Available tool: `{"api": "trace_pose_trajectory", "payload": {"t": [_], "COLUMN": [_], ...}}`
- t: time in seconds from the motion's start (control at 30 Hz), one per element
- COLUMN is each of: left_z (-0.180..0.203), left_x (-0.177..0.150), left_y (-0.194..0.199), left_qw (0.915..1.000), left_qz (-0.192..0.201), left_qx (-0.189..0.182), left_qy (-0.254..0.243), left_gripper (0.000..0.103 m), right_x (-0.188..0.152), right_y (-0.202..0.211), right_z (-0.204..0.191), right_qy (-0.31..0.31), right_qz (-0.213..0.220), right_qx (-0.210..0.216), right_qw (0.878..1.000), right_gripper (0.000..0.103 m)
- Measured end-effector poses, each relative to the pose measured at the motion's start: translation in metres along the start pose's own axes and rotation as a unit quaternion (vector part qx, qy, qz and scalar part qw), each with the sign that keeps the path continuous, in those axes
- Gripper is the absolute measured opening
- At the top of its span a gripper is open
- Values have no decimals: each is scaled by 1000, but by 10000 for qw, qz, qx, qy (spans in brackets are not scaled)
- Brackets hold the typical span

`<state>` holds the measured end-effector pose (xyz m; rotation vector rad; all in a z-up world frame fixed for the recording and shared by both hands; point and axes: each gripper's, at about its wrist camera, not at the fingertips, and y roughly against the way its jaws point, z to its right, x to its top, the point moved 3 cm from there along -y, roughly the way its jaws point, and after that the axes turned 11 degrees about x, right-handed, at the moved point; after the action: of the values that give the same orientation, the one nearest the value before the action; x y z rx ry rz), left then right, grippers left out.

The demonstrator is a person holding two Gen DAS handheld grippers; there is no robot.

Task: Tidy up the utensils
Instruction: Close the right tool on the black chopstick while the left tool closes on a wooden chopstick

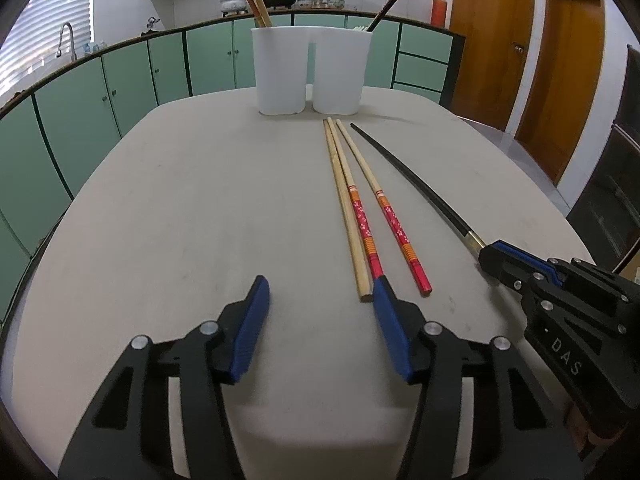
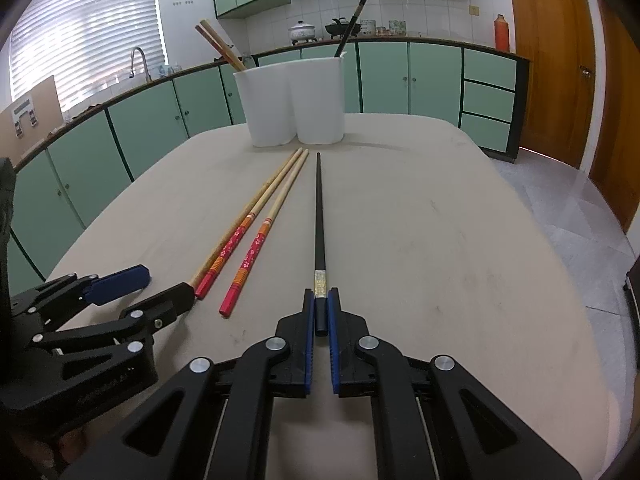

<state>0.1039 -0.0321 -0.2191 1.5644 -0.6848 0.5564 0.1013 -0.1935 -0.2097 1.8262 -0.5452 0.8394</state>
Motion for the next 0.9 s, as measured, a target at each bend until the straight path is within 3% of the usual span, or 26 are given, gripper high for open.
{"api": "trace_pose_trajectory", "payload": {"t": [0.3,0.47,0.7,0.9], "left_z": [5,13,10,8], "left_x": [4,6,7,18], "left_y": [-4,-5,-1,17], "left_qw": [9999,10000,9996,9995], "left_qz": [-67,-57,-62,178], "left_qx": [105,-76,-256,-232], "left_qy": [35,-2,122,86], "left_gripper": [46,7,6,6], "right_x": [0,0,2,15], "right_y": [-4,-6,-1,16], "right_z": [0,0,4,2], "right_qy": [-33,-38,-70,101], "right_qz": [-55,-95,-45,176], "right_qx": [59,82,184,185], "right_qw": [10000,9999,9998,9996], "right_gripper": [7,7,6,6]}}
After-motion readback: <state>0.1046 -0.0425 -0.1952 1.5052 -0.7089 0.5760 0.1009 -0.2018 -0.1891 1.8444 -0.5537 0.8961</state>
